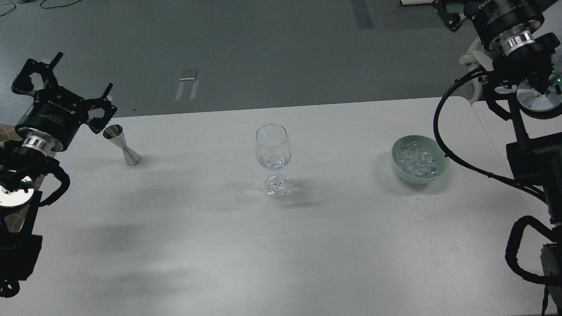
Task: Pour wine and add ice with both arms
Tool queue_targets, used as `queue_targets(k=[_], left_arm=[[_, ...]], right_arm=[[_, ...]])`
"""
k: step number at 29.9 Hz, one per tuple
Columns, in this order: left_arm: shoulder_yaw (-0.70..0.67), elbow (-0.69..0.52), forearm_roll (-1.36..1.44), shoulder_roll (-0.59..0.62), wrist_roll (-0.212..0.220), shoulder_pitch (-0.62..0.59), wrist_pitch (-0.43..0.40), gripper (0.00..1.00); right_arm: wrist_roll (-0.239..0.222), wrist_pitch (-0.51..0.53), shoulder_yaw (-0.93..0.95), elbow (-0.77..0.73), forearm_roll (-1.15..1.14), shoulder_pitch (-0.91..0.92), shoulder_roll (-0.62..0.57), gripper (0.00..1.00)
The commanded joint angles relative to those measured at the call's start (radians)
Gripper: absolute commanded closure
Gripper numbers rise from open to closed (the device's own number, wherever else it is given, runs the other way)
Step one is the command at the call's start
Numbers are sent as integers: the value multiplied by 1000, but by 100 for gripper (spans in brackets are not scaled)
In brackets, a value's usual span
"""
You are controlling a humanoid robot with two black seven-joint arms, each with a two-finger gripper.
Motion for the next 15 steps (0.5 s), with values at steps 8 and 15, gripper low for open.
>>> queue_targets(k=[8,15], left_arm=[[-2,0,-2,-1,0,0,-1,2],[-2,-1,-2,-4,0,3,-3,2]], right_arm=[[0,2,-9,-1,-3,4,3,0],[0,-1,-6,-6,-3,1,2,0]])
